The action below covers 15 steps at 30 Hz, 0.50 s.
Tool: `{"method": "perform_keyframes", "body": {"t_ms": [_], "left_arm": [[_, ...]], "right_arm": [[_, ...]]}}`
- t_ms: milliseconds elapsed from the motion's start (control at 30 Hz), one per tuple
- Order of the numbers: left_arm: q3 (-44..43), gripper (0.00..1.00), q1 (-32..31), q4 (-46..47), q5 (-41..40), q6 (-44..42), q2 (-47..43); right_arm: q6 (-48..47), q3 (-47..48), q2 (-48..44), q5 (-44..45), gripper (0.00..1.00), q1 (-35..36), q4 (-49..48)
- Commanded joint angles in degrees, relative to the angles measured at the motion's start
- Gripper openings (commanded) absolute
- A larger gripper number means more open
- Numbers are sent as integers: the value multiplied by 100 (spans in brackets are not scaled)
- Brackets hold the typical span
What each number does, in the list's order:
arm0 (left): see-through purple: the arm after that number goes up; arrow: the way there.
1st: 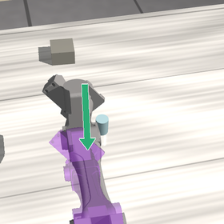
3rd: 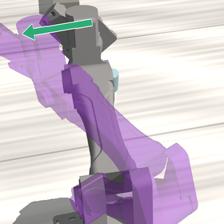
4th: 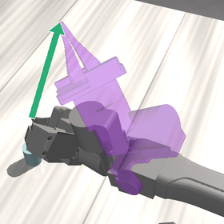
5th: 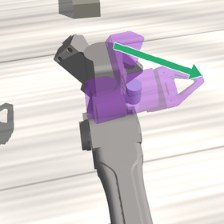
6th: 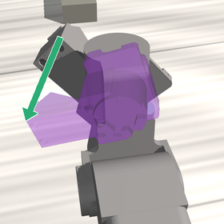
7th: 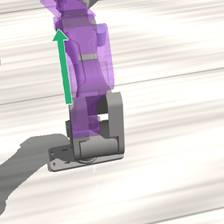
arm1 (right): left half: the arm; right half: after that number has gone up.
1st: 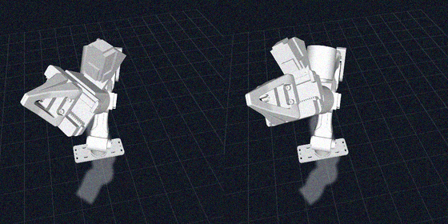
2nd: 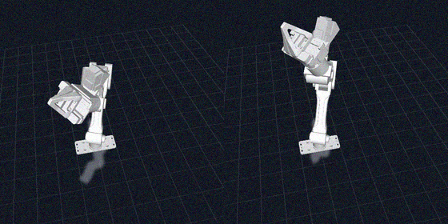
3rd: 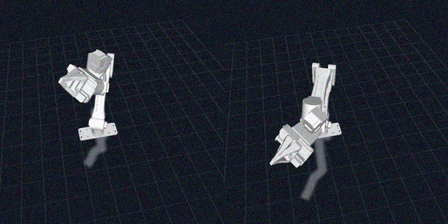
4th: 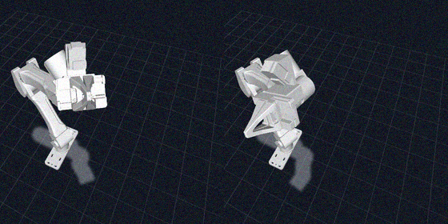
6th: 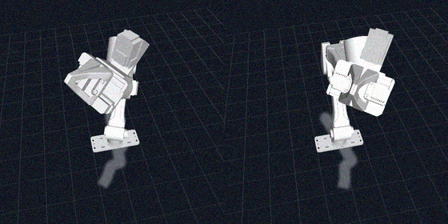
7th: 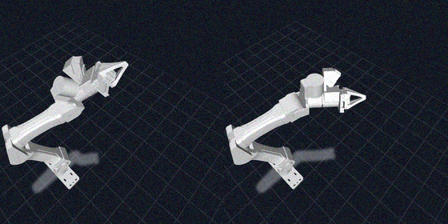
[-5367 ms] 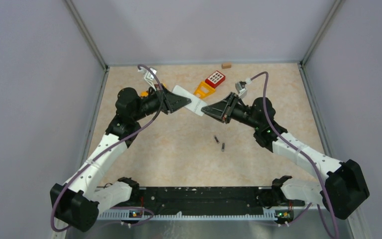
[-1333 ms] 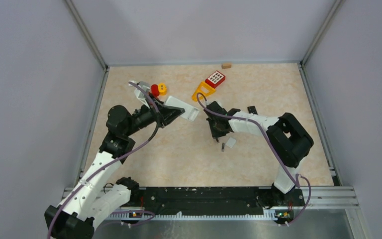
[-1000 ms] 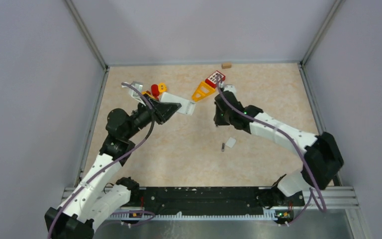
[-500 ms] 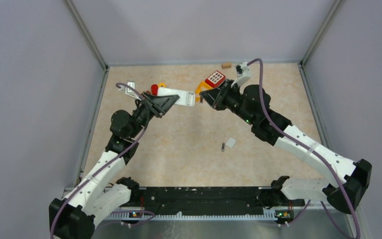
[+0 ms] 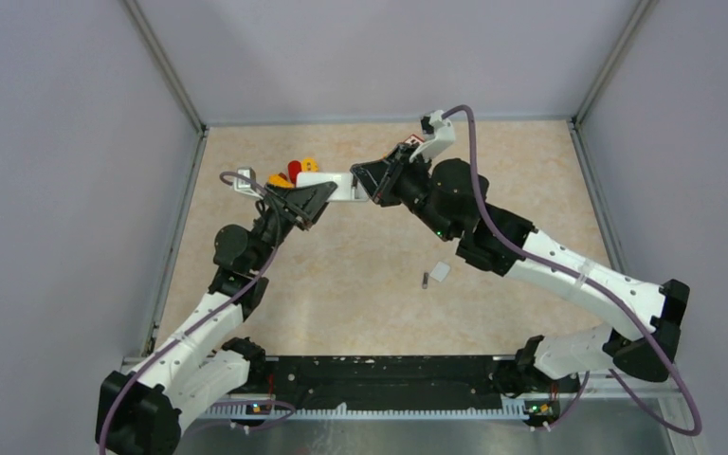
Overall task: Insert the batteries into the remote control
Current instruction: Load the battery into the remote control.
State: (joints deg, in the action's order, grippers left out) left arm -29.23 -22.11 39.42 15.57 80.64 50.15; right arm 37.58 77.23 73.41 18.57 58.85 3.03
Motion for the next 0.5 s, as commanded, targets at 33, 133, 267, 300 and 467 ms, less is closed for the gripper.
{"method": "perform_keyframes", "body": {"t_ms": [33,133,267,300,467], "left_arm": [[150,0,14,1088,-198,705,51],[197,0,14,1333,-178,933,161],[189,0,18,1470,-151,1030,238],[190,0,15,1477,-159,1035,245],[178,0,20,1517,-213,1016,247]], "right_arm": [[-601,624,268,1400,0,368,437],[-774,827,422,1784,0,489,584],[-890,941,556,1915,0,537,674],[-893,966,574,1945,0,539,720],[-903,989,635,2034,0,554,868]]}}
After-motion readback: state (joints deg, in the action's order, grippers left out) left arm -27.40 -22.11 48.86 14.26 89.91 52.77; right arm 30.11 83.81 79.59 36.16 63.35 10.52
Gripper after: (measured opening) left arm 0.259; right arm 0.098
